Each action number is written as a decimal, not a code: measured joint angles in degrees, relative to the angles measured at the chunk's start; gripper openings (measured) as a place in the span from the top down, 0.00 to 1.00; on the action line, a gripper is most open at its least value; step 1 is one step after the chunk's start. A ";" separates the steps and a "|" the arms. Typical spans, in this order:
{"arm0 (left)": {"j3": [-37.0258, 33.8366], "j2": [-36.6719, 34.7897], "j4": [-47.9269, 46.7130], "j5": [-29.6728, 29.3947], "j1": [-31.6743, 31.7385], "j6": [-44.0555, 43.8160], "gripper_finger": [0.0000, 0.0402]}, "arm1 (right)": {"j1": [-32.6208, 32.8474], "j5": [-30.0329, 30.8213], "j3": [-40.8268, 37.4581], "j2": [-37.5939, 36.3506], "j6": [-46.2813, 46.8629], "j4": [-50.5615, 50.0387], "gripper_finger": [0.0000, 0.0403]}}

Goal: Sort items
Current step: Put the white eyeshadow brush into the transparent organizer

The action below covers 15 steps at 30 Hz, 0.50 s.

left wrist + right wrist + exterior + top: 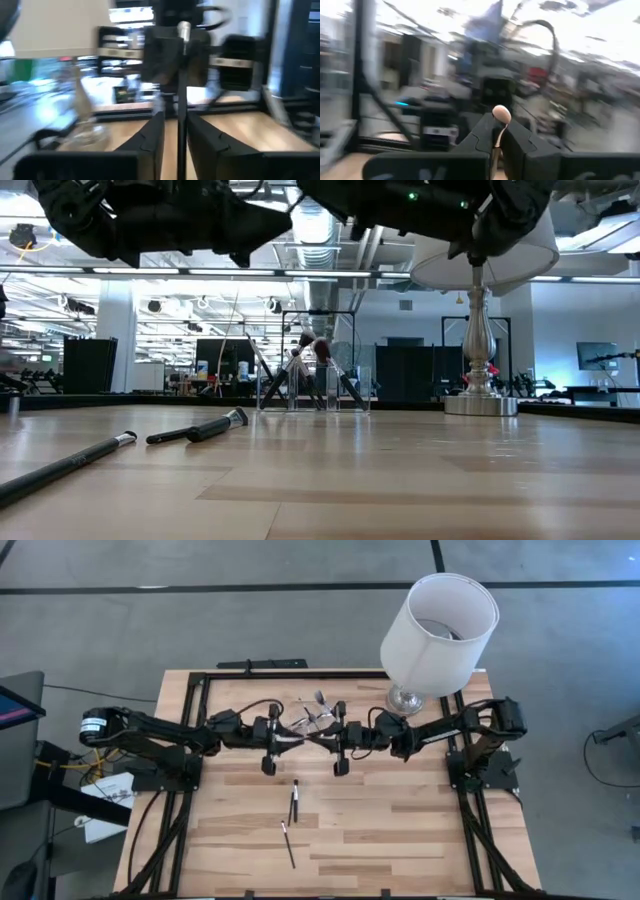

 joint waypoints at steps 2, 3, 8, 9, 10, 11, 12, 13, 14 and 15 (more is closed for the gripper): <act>0.00 0.00 -0.17 -4.92 0.12 -0.27 0.79 | 0.76 8.07 0.00 -2.22 0.09 -5.03 0.96; 0.00 0.00 -0.45 -7.43 0.10 -0.31 0.77 | 1.27 12.87 -0.02 -3.73 0.07 -8.35 0.96; 0.00 0.00 -2.93 -15.30 0.44 -0.23 0.74 | 3.50 32.48 -0.02 -12.50 0.79 -23.96 0.98; 0.00 0.00 -2.90 -15.45 0.52 -0.22 0.73 | 3.56 35.60 -0.02 -13.53 1.72 -26.52 0.99; 0.00 -0.01 -2.90 -15.48 0.60 -0.22 0.73 | 3.43 38.27 -0.02 -14.23 3.06 -29.13 0.98; 0.00 0.00 -2.91 -15.40 0.60 -0.21 0.73 | 2.91 40.20 -0.02 -14.53 4.56 -31.42 0.98; 0.00 -0.02 -2.88 -15.11 0.58 -0.20 0.73 | 2.10 41.19 -0.02 -14.56 6.41 -33.68 0.97; 0.00 -0.02 -2.85 -14.98 0.58 -0.18 0.73 | 1.07 41.36 -0.02 -14.36 8.58 -36.00 0.97; 0.02 -0.01 -2.85 -14.87 0.58 -0.16 0.73 | -0.19 41.25 -0.02 -13.67 10.76 -37.57 0.97; 0.02 -0.02 -2.84 -14.86 0.58 -0.18 0.73 | -1.46 40.75 -0.02 -12.67 12.84 -38.76 0.97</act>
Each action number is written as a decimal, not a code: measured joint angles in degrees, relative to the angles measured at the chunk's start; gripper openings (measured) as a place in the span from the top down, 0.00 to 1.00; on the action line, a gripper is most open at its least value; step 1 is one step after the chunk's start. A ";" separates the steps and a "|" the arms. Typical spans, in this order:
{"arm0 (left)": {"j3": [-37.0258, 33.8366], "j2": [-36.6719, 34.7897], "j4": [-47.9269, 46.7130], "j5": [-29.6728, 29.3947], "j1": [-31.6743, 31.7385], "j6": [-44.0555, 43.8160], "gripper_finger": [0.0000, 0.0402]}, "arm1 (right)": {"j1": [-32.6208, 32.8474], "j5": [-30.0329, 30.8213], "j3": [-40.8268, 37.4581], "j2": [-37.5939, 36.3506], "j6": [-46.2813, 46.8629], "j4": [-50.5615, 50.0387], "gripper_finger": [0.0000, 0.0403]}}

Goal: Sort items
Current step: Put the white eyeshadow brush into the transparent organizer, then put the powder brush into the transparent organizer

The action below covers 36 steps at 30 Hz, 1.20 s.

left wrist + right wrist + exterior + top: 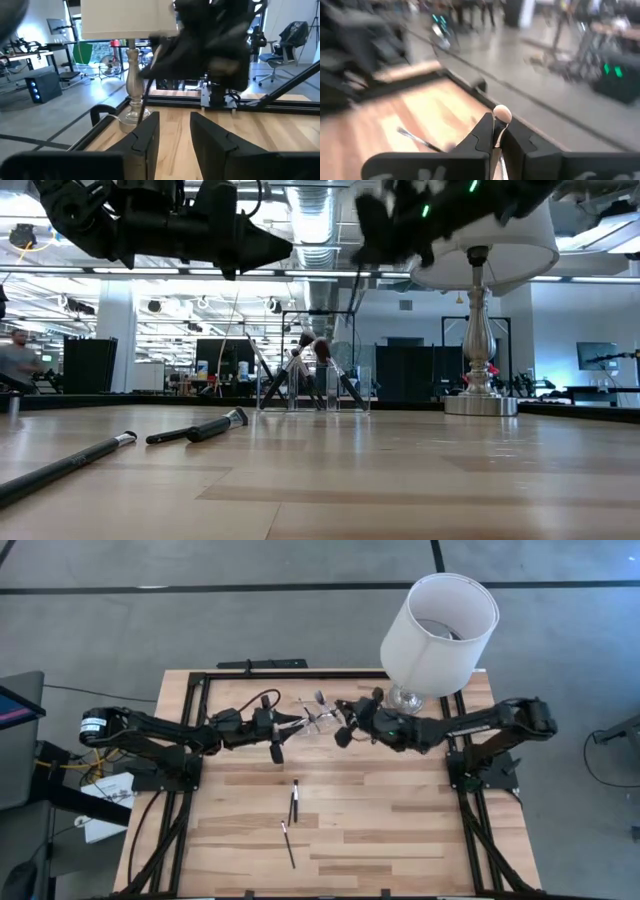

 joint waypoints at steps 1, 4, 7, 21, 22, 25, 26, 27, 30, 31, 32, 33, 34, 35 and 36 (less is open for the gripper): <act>0.00 0.01 0.09 0.00 0.00 0.02 0.74 | -1.27 -0.51 0.00 1.23 1.58 -1.01 0.97; 0.00 0.00 0.38 0.01 0.00 0.00 0.74 | -4.59 -1.40 0.00 5.80 2.62 -0.77 0.98; 0.00 0.00 0.38 0.01 0.00 0.01 0.74 | -7.14 -2.75 -0.02 9.82 3.66 0.38 0.98; 0.07 0.00 -0.12 0.05 0.00 -0.53 0.74 | -10.76 -8.87 -0.02 14.02 4.81 2.70 0.85; 0.07 0.00 -0.25 0.06 -0.02 -1.21 0.74 | -10.40 -8.88 -0.01 13.24 4.71 2.78 0.85; 0.09 -0.01 -3.06 0.08 -0.02 -3.64 0.74 | -8.56 -8.85 0.85 9.47 4.67 1.32 0.85; 0.11 -0.02 -4.99 0.08 -0.03 -4.80 0.74 | -7.69 -8.87 1.40 8.17 4.61 0.75 0.85; 0.11 -0.02 -7.48 0.08 -0.15 -6.36 0.74 | -6.67 -8.89 1.73 6.56 4.61 0.09 0.85; 0.11 -0.02 -15.32 0.11 -1.04 -12.34 0.74 | -3.25 -9.10 2.32 2.33 3.42 -1.67 0.85; 0.11 -0.02 -17.73 0.08 -1.62 -14.07 0.74 | -1.90 -9.22 2.34 1.24 1.56 -2.12 0.85; 0.06 -0.02 -19.75 0.08 -2.30 -15.51 0.74 | -0.43 -9.54 2.37 0.35 -0.73 -2.88 0.85; -0.27 -0.02 -20.80 0.10 -3.14 -16.59 0.74 | 1.01 -9.87 2.35 -0.32 -3.01 -3.98 0.85; -0.73 -0.02 -21.41 0.19 -4.06 -17.16 0.74 | 2.45 -10.33 2.34 -0.63 -4.85 -4.31 0.85; -1.29 -0.02 -21.52 0.75 -5.01 -17.81 0.74 | 3.88 -10.55 2.34 -0.73 -6.21 -4.48 0.85; -1.81 -0.02 -21.62 1.66 -5.84 -18.25 0.74 | 5.13 -10.60 2.34 -0.78 -7.32 -4.73 0.85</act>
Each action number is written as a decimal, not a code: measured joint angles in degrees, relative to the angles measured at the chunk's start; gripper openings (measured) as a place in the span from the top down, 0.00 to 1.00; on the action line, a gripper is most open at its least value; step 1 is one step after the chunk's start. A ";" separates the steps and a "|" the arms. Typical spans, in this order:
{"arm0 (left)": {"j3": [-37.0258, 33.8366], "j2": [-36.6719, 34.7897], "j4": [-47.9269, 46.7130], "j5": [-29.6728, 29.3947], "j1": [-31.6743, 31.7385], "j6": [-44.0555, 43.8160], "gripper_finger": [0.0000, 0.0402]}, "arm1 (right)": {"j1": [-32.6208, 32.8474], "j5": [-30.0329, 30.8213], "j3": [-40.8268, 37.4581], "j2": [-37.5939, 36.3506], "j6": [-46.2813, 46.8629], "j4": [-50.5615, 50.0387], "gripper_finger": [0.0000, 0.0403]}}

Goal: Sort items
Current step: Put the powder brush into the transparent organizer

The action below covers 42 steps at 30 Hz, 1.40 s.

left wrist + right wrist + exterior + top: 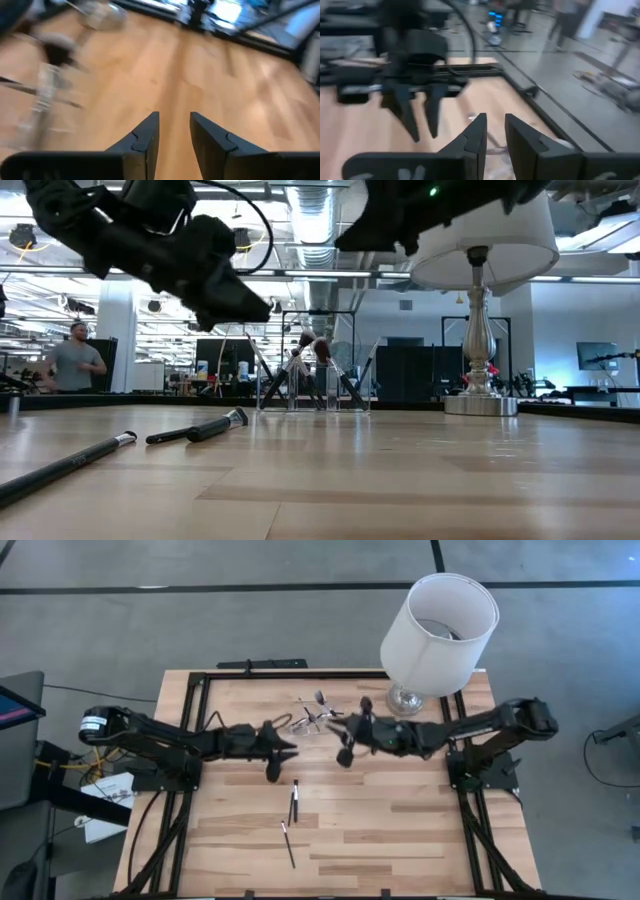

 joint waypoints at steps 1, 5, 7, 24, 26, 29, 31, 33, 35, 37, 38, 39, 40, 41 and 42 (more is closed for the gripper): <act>-0.33 0.00 0.00 1.23 -0.90 -0.34 0.74 | 1.19 -0.14 0.00 0.08 -0.83 0.02 0.85; -0.73 0.00 0.10 3.14 -4.00 -1.40 0.74 | 4.28 -0.18 -0.02 2.37 -0.35 0.26 0.85; -0.77 -0.38 -0.02 2.95 -4.47 -1.40 0.74 | 4.71 -1.68 -0.04 4.22 0.24 0.53 0.84; -0.77 -16.32 -18.87 -3.38 -1.13 -1.32 0.74 | 1.21 -34.77 19.84 33.34 -4.11 -8.22 0.46; -0.76 -17.50 -20.33 -1.79 -1.14 -2.03 0.74 | 1.16 -35.35 21.91 36.12 -3.93 -8.74 0.44; -0.73 -15.63 -20.33 1.52 -2.04 -5.65 0.74 | 1.19 -33.97 24.77 37.32 -3.75 -14.76 0.44; -0.76 -11.75 -20.24 1.14 -3.25 -9.18 0.74 | 1.21 -31.42 26.39 36.90 -4.10 -20.96 0.44; -0.75 -6.02 -17.51 0.16 -4.40 -14.04 0.74 | 1.23 -28.44 27.48 35.46 -4.10 -26.66 0.45; -0.77 0.10 -13.25 -0.13 -5.21 -18.84 0.74 | 1.38 -26.26 28.17 32.94 -3.33 -31.82 0.46; -0.77 5.39 -8.67 -0.04 -6.06 -22.38 0.74 | 1.84 -23.96 28.44 29.99 -1.93 -36.29 0.47; -0.73 7.77 -6.79 0.37 -6.46 -24.04 0.74 | 2.14 -22.80 28.44 28.52 -1.06 -39.00 0.48; -0.52 9.94 -5.33 1.13 -6.86 -25.67 0.74 | 2.48 -21.33 28.44 27.13 -0.16 -41.68 0.48; -0.27 11.68 -4.36 1.73 -7.30 -27.06 0.74 | 2.87 -19.56 28.43 25.69 0.74 -44.84 0.49; 0.06 13.04 -3.76 2.24 -7.75 -28.32 0.74 | 3.29 -17.49 28.41 24.18 1.65 -47.76 0.50; 0.56 14.33 -3.33 2.64 -8.15 -29.49 0.74 | 3.61 -15.13 28.41 22.75 2.64 -50.10 0.50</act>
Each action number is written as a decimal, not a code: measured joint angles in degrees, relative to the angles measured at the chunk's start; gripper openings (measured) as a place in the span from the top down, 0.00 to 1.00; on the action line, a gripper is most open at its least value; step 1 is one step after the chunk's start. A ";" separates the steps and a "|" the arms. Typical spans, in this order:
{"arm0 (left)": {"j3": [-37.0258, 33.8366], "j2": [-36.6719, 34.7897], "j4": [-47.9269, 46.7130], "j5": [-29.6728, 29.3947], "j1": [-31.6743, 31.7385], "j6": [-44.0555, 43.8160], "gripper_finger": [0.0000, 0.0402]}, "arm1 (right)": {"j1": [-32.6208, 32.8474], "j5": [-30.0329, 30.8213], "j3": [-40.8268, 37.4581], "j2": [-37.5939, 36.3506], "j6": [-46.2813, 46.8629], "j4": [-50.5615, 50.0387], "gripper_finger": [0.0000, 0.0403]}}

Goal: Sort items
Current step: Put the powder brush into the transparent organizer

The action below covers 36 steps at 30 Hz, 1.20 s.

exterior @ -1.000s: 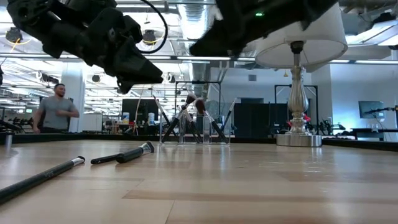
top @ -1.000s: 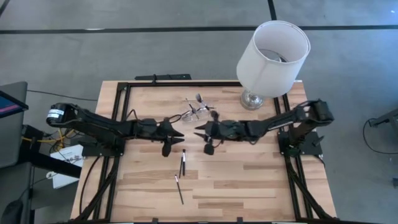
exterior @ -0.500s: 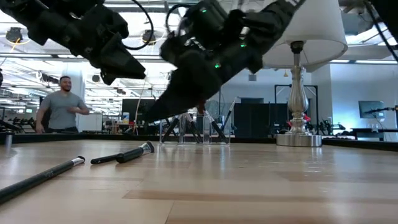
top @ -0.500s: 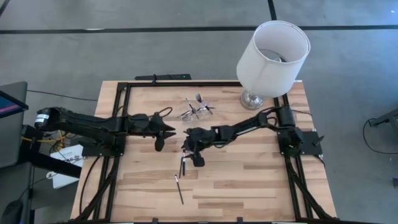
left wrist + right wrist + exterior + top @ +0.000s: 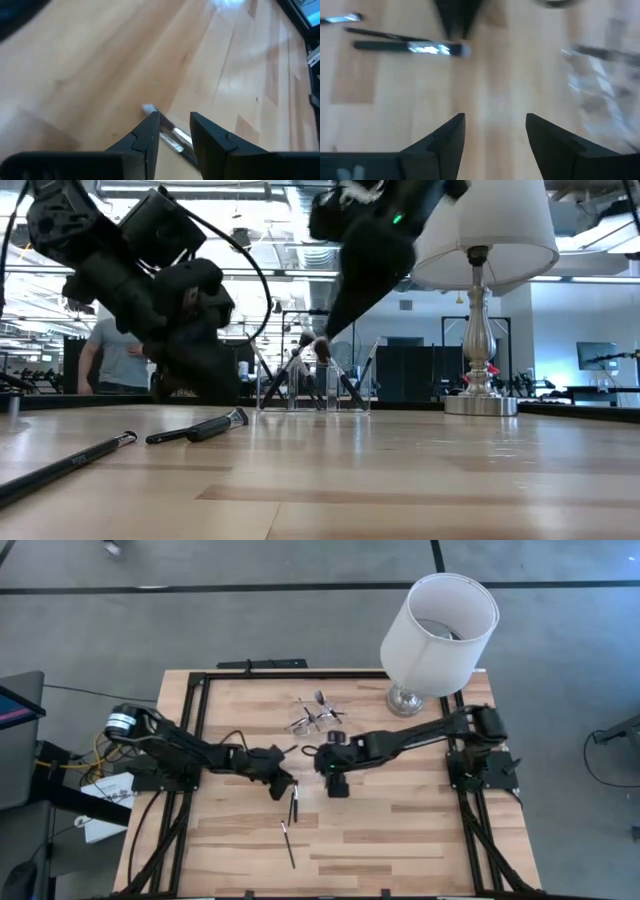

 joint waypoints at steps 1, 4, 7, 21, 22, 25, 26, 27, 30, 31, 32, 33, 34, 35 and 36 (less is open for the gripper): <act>0.52 0.90 0.05 0.16 -0.45 -1.05 0.74 | 0.31 2.33 0.00 -1.42 1.06 -2.41 0.51; 1.54 2.48 0.03 0.03 -1.51 -1.98 0.74 | 0.98 6.85 0.00 -4.25 4.72 -7.40 0.53; 1.93 2.83 0.20 -2.13 -1.46 -1.97 0.74 | 1.42 8.20 -0.04 -6.08 6.99 -8.97 0.54; 1.90 2.83 -0.06 -3.64 -0.93 -2.99 0.74 | 4.59 8.05 -0.11 -6.16 6.81 -8.89 0.59; 1.90 2.83 -0.06 -3.67 -0.92 -2.99 0.74 | 4.62 8.05 -0.09 -6.07 6.82 -8.87 0.59; 1.90 2.83 -0.25 -3.66 -0.92 -2.99 0.74 | 4.56 8.05 -0.11 -5.93 6.83 -8.93 0.59; 1.90 2.83 -0.33 -3.90 -0.92 -3.01 0.74 | 4.55 8.05 -0.11 -5.95 6.81 -8.74 0.59; 1.90 2.83 -0.39 -4.28 -0.94 -2.99 0.74 | 4.53 8.05 -0.11 -5.95 6.81 -8.61 0.59; 1.90 2.83 -0.48 -4.79 -0.92 -2.99 0.74 | 4.53 8.05 -0.11 -5.95 6.81 -8.61 0.59; 1.90 2.83 -0.48 -5.21 -0.92 -2.99 0.74 | 4.53 8.05 -0.11 -5.95 6.81 -8.61 0.59; 1.90 2.83 -0.53 -5.92 -0.94 -2.99 0.74 | 4.53 8.04 -0.11 -5.95 6.81 -8.61 0.59; 1.90 2.83 -0.60 -6.56 -0.95 -2.99 0.74 | 4.53 8.05 -0.11 -5.95 6.81 -8.61 0.59; 1.90 2.84 -0.61 -7.01 -0.95 -3.00 0.74 | 4.53 8.05 -0.11 -5.95 6.81 -8.58 0.59; 1.90 3.03 -0.55 -7.22 -0.94 -2.99 0.74 | 4.53 8.05 -0.11 -5.95 6.81 -8.58 0.59; 1.90 3.30 -0.48 -7.26 -0.92 -2.99 0.74 | 4.53 8.04 -0.11 -5.95 6.81 -8.61 0.59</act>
